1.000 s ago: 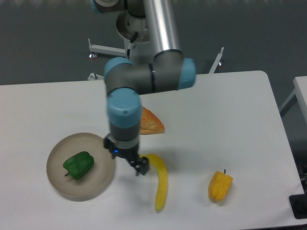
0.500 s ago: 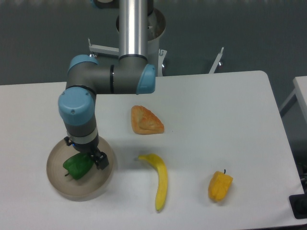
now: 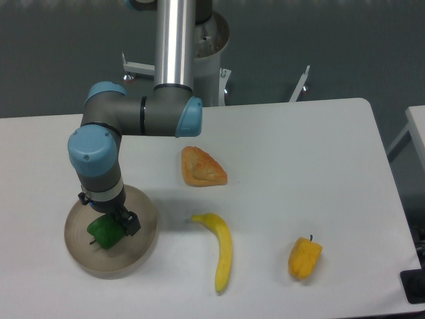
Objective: Pick up the green pepper from the plate
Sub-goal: 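Lower the gripper onto the green pepper and close it, then lift the green pepper off the plate and carry it toward the banana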
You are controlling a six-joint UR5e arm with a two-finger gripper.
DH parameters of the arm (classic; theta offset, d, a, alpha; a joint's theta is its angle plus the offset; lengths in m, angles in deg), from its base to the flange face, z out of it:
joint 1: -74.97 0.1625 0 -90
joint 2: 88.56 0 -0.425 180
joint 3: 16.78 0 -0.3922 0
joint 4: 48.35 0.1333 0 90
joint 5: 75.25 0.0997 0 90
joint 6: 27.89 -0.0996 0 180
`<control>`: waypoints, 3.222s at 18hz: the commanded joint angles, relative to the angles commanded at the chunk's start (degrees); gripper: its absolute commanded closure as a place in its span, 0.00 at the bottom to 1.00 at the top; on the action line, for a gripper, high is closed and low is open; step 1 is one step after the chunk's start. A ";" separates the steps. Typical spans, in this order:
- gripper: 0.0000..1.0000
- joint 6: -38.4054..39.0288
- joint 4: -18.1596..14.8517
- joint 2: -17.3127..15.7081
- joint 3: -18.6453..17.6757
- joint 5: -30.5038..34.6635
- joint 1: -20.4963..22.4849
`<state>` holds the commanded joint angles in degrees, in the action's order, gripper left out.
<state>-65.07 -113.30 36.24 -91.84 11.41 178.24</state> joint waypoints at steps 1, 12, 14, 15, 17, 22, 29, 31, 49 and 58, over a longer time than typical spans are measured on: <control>0.00 0.00 0.09 0.00 -0.17 -0.09 0.00; 0.00 1.49 0.44 0.70 -0.44 -0.35 -0.44; 0.00 1.67 0.44 0.88 -0.53 -0.44 -0.53; 0.00 1.76 0.53 0.88 -0.53 -0.44 -0.53; 0.00 2.46 0.53 1.23 -0.53 -0.44 -0.79; 0.00 5.53 3.42 2.20 -0.53 -0.53 -0.88; 0.04 5.45 3.51 2.20 -0.53 -0.53 -0.88; 0.21 5.27 3.51 2.20 -0.53 -0.62 -0.88; 0.58 -8.77 -3.68 -3.43 2.45 -0.62 7.81; 0.58 -25.29 -6.42 -3.43 7.73 -0.26 22.57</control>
<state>-90.36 -119.72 32.81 -84.10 11.14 200.81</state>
